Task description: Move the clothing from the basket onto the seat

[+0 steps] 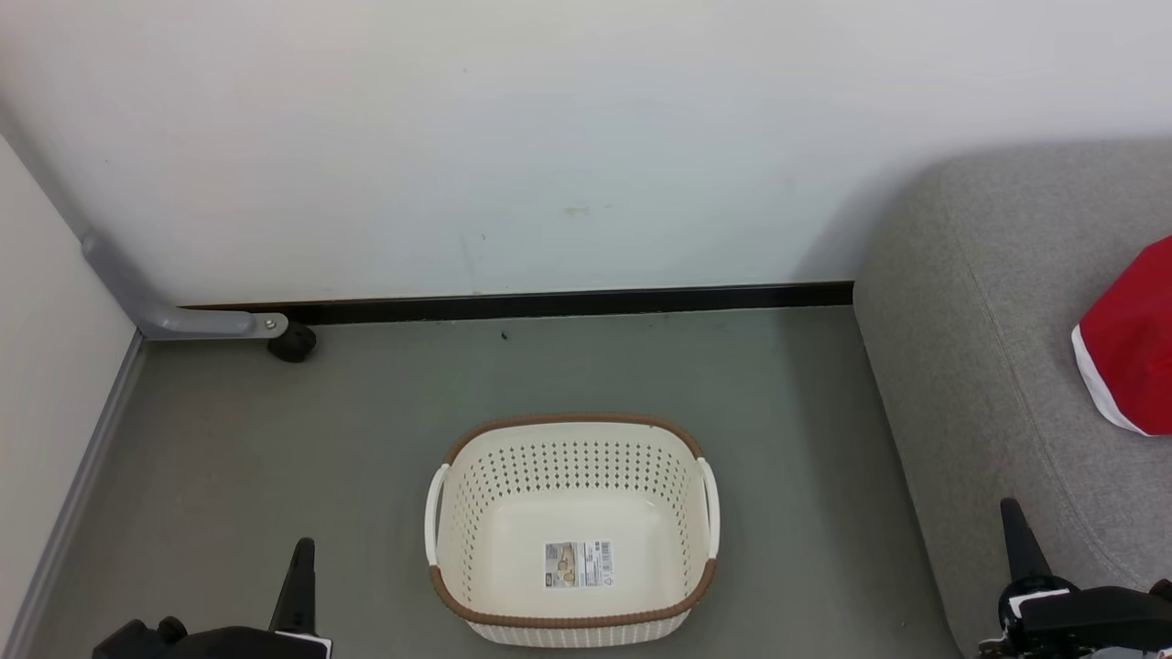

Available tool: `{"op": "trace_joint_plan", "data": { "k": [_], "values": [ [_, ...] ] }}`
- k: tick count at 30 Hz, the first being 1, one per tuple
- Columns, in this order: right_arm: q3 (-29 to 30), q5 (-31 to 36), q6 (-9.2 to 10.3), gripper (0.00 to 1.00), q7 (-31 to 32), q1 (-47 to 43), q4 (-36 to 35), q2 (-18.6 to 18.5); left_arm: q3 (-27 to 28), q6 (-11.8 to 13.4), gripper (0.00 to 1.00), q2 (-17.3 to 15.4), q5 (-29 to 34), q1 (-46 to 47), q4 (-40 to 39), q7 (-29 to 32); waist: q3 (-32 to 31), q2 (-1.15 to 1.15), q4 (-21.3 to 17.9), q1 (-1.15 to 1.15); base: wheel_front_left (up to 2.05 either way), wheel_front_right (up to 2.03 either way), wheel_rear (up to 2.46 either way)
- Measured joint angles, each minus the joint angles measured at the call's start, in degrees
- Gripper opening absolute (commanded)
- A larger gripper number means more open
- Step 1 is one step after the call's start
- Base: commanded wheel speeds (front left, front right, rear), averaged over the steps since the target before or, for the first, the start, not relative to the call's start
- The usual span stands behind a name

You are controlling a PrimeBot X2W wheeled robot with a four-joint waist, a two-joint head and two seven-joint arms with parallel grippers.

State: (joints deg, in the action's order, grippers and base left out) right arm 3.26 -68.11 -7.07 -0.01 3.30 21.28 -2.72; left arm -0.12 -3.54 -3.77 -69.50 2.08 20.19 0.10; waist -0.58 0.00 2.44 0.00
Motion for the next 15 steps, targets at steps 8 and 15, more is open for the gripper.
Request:
{"op": "trace_joint_plan", "data": {
  "k": [8, 15],
  "values": [
    [1.14, -5.70, 0.00, 0.00, 1.65, 0.55, -0.90, 0.05, 1.29, -0.57, 0.00, 0.31, -5.82, 0.20, -0.64, 1.67, 0.17, 0.00, -0.61, 0.00, 0.00, 0.00, 0.00],
    [2.00, -9.93, 0.00, 0.00, 2.77, 0.66, -1.62, 0.08, 2.15, -1.10, 0.00, 0.56, -9.67, 0.73, -1.07, 2.88, 0.30, 0.00, -1.07, 0.00, 0.00, 0.00, 0.00]
  ]
}}
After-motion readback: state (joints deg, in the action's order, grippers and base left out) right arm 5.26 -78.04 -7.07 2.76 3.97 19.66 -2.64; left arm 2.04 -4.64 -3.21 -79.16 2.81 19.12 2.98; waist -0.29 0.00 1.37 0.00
